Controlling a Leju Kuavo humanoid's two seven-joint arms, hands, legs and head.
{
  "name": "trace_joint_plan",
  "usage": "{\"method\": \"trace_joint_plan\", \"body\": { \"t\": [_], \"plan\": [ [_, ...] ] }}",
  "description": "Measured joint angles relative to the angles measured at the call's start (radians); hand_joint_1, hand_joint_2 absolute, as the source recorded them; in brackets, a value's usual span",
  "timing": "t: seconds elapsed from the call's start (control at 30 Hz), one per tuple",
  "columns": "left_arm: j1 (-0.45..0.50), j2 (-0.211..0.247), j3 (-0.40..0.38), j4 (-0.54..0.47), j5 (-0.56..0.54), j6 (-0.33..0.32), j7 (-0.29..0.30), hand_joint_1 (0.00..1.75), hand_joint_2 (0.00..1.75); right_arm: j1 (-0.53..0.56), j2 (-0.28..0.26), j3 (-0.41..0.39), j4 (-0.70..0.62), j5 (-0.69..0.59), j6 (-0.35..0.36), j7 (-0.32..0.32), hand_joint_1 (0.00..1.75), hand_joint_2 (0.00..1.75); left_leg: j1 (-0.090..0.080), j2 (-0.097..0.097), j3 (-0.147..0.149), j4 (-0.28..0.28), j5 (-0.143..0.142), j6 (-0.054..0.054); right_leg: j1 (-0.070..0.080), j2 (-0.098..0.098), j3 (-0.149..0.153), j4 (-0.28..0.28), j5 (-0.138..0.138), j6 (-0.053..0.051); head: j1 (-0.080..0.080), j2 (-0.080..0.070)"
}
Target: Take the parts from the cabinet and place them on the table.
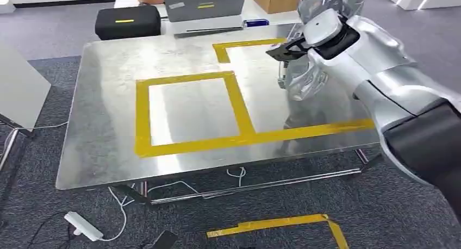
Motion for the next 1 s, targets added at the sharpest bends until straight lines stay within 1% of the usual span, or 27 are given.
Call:
{"method": "trace_joint_plan", "body": {
  "t": [0.03, 0.07, 0.13, 0.17, 0.2, 0.23, 0.3, 0.33, 0.37, 0.4, 0.43, 0.47, 0.5, 0.53, 0.57, 0.6, 0.63, 0.67, 0.7, 0.73, 0.77, 0.8, 0.83, 0.87, 0.9, 0.93, 1.0],
  "plan": [
    [-0.001, 0.0, 0.0, 0.0, 0.0, 0.0, 0.0, 0.0, 0.0, -0.004, 0.0, 0.003, 0.0, 0.0, 0.0, 0.0, 0.0, 0.0, -0.008, 0.0, -0.01, 0.013, -0.006, -0.007, 0.006, 0.002, 0.026, -0.023, -0.017, -0.005, 0.0, 0.0],
    [-0.001, 0.001, 0.0, 0.0, 0.0, 0.0, 0.0, 0.0, 0.0, -0.004, 0.0, 0.005, 0.0, 0.0, -0.002, -0.001, 0.0, 0.0, -0.008, 0.0, -0.01, 0.012, -0.003, -0.008, 0.005, 0.002, 0.022, -0.017, -0.014, -0.017, -0.006, 0.0],
    [0.001, 0.001, 0.0, 0.0, 0.001, 0.0, 0.0, 0.0, 0.0, 0.001, -0.001, 0.008, 0.002, 0.0, 0.0, -0.001, 0.0, 0.0, -0.005, 0.0, -0.009, 0.011, 0.001, -0.014, 0.009, 0.003, 0.018, -0.015, -0.013, -0.025, -0.004, 0.0],
    [0.002, 0.001, 0.0, 0.0, 0.001, 0.0, 0.0, 0.0, 0.0, 0.001, -0.003, 0.009, 0.004, 0.0, 0.0, -0.001, 0.0, 0.0, -0.004, 0.0, -0.011, 0.012, -0.004, -0.017, 0.004, 0.003, 0.02, -0.018, -0.01, -0.033, -0.003, 0.0],
    [0.002, 0.002, 0.0, 0.0, 0.001, 0.001, -0.001, 0.0, 0.0, -0.001, -0.003, 0.01, 0.004, 0.001, 0.0, -0.001, 0.0, 0.0, -0.004, 0.0, -0.016, 0.023, -0.02, -0.023, 0.003, 0.003, 0.021, -0.02, -0.008, -0.038, -0.005, 0.0],
    [0.001, 0.002, 0.0, 0.0, 0.001, 0.001, -0.001, 0.0, 0.0, -0.003, -0.002, 0.011, 0.004, 0.001, 0.0, -0.001, 0.0, 0.0, -0.003, 0.0, -0.031, 0.067, -0.053, -0.028, 0.003, 0.003, 0.021, -0.02, -0.008, -0.045, -0.008, 0.0],
    [0.001, 0.002, 0.0, 0.0, 0.001, 0.002, -0.001, 0.0, 0.0, -0.002, -0.002, 0.014, 0.005, 0.001, 0.0, -0.001, 0.0, 0.0, 0.0, 0.0, -0.1, 0.225, -0.127, -0.033, 0.005, 0.005, 0.021, -0.019, -0.009, -0.047, -0.007, 0.0],
    [0.001, 0.002, 0.0, 0.0, 0.001, 0.002, -0.001, 0.0, 0.0, -0.001, -0.002, 0.017, 0.006, 0.001, 0.0, -0.001, 0.0, 0.0, 0.0, 0.0, -0.13, 0.289, -0.148, -0.033, 0.007, 0.006, 0.021, -0.019, -0.009, -0.048, -0.008, 0.0],
    [0.001, 0.002, 0.0, 0.0, 0.001, 0.002, -0.001, 0.0, 0.0, 0.001, -0.002, 0.019, 0.007, 0.001, 0.0, -0.001, 0.0, 0.0, -0.001, 0.0, -0.142, 0.313, -0.147, -0.031, 0.008, 0.007, 0.021, -0.019, -0.009, -0.048, -0.007, 0.0],
    [0.001, 0.002, 0.0, 0.0, 0.001, 0.002, -0.001, 0.0, 0.0, 0.001, -0.002, 0.019, 0.007, 0.0, 0.0, -0.001, 0.0, 0.0, -0.001, 0.0, -0.134, 0.296, -0.126, -0.027, 0.01, 0.007, 0.021, -0.019, -0.009, -0.048, -0.007, 0.0],
    [0.001, 0.002, 0.0, 0.0, 0.001, 0.002, -0.001, 0.0, 0.0, 0.001, -0.002, 0.021, 0.007, 0.001, 0.0, -0.001, 0.0, 0.0, -0.002, 0.0, -0.11, 0.245, -0.09, -0.021, 0.012, 0.008, 0.022, -0.019, -0.009, -0.049, -0.007, 0.0],
    [0.001, 0.002, 0.0, 0.0, 0.001, 0.002, -0.001, 0.0, 0.0, -0.001, -0.002, 0.022, 0.007, 0.001, 0.0, -0.001, 0.0, 0.0, -0.005, 0.0, -0.068, 0.163, -0.044, -0.013, 0.013, 0.009, 0.024, -0.019, -0.009, -0.049, -0.007, 0.0],
    [0.001, 0.002, 0.0, 0.0, 0.001, 0.002, -0.001, 0.0, 0.0, -0.004, -0.002, 0.023, 0.007, 0.001, 0.0, -0.001, 0.0, 0.0, -0.01, 0.0, -0.022, 0.074, -0.002, -0.001, 0.013, 0.009, 0.026, -0.02, -0.009, -0.048, -0.007, 0.0],
    [0.001, 0.003, 0.0, 0.0, 0.001, 0.002, 0.0, 0.0, 0.0, -0.006, -0.002, 0.023, 0.007, 0.002, 0.0, -0.001, 0.0, 0.0, -0.014, 0.0, -0.001, 0.043, -0.009, 0.006, 0.016, 0.009, 0.025, -0.02, -0.009, -0.047, -0.006, 0.0],
    [0.001, 0.003, 0.0, 0.0, 0.0, 0.002, -0.001, 0.0, 0.0, -0.008, -0.003, 0.024, 0.008, 0.008, 0.001, -0.001, 0.0, 0.0, -0.015, 0.0, 0.004, 0.023, -0.011, 0.008, 0.016, 0.009, 0.021, -0.019, -0.008, -0.043, -0.006, 0.0],
    [0.0, 0.003, 0.0, 0.0, 0.0, 0.002, 0.0, 0.0, 0.0, -0.008, -0.003, 0.026, 0.008, 0.016, 0.003, -0.002, 0.0, 0.0, -0.017, 0.001, 0.004, 0.017, -0.019, 0.01, 0.016, 0.009, 0.017, -0.02, -0.005, -0.038, -0.007, 0.0],
    [0.001, 0.003, 0.0, 0.0, -0.001, 0.002, 0.0, 0.0, 0.0, -0.006, -0.003, 0.03, 0.008, 0.025, 0.006, -0.005, 0.0, 0.0, -0.017, 0.001, 0.004, 0.017, -0.019, 0.011, 0.015, 0.008, 0.018, -0.024, -0.002, -0.035, -0.005, 0.0],
    [0.002, 0.002, 0.0, 0.0, -0.002, 0.002, 0.0, 0.0, 0.0, -0.006, -0.005, 0.035, 0.008, 0.037, 0.006, -0.011, 0.0, 0.0, -0.015, 0.001, 0.007, 0.005, -0.013, 0.014, 0.017, 0.008, 0.019, -0.027, 0.0, -0.027, -0.006, 0.0],
    [0.002, -0.001, 0.0, 0.0, -0.005, 0.002, 0.0, 0.0, 0.0, -0.006, -0.013, 0.042, 0.008, 0.051, 0.004, -0.018, 0.0, 0.0, -0.005, 0.004, 0.014, -0.008, -0.005, 0.014, 0.014, 0.008, 0.004, -0.019, -0.01, -0.025, -0.005, 0.0],
    [0.0, -0.002, -0.001, 0.0, -0.005, 0.002, 0.0, 0.0, 0.0, -0.01, -0.016, 0.054, 0.008, 0.062, 0.0, -0.026, 0.0, 0.0, -0.006, 0.004, 0.014, -0.011, -0.002, 0.018, 0.017, 0.007, -0.008, 0.01, -0.033, -0.021, -0.004, 0.0],
    [0.0, -0.001, -0.001, 0.0, -0.006, 0.002, 0.001, 0.0, 0.0, -0.013, -0.02, 0.071, 0.008, 0.071, -0.01, -0.035, 0.0, 0.0, -0.006, 0.004, 0.013, -0.011, -0.001, 0.02, 0.016, 0.007, -0.033, 0.073, -0.069, -0.018, -0.003, 0.0],
    [0.0, -0.002, -0.001, 0.0, -0.006, 0.001, 0.002, 0.0, 0.0, -0.013, -0.026, 0.091, 0.008, 0.073, -0.019, -0.043, 0.0, 0.0, -0.006, 0.004, 0.013, -0.01, -0.001, 0.02, 0.016, 0.007, -0.071, 0.159, -0.107, -0.015, -0.004, 0.0],
    [0.0, -0.002, -0.001, 0.0, -0.006, 0.0, 0.002, 0.0, 0.0, -0.012, -0.032, 0.106, 0.008, 0.073, -0.024, -0.049, 0.0, 0.0, -0.006, 0.004, 0.013, -0.01, -0.002, 0.021, 0.016, 0.007, -0.105, 0.23, -0.132, -0.012, -0.005, 0.0],
    [0.0, -0.002, -0.001, 0.0, -0.006, 0.0, 0.002, 0.0, 0.0, -0.008, -0.038, 0.121, 0.008, 0.073, -0.026, -0.053, 0.0, 0.0, -0.006, 0.003, 0.013, -0.01, -0.002, 0.021, 0.016, 0.007, -0.125, 0.273, -0.138, -0.009, -0.003, 0.0],
    [0.0, -0.002, -0.001, 0.0, -0.006, -0.001, 0.002, 0.0, 0.0, -0.003, -0.045, 0.135, 0.008, 0.072, -0.025, -0.056, 0.0, 0.0, -0.006, 0.001, 0.014, -0.01, -0.002, 0.021, 0.015, 0.007, -0.124, 0.266, -0.122, -0.008, -0.004, 0.0],
    [0.001, -0.002, -0.001, 0.0, -0.006, -0.001, 0.002, 0.0, 0.0, -0.001, -0.052, 0.147, 0.008, 0.072, -0.02, -0.058, 0.0, 0.0, -0.006, 0.0, 0.014, -0.008, -0.002, 0.021, 0.014, 0.006, -0.099, 0.21, -0.084, -0.007, -0.003, 0.0],
    [0.001, -0.002, -0.001, 0.0, -0.006, -0.002, 0.002, 0.0, 0.0, -0.001, -0.062, 0.158, 0.008, 0.045, 0.013, -0.061, 0.0, 0.0, -0.005, 0.0, 0.014, -0.003, -0.007, 0.016, 0.011, 0.002, -0.012, 0.038, -0.003, -0.005, -0.004, 0.0]
  ]
}}
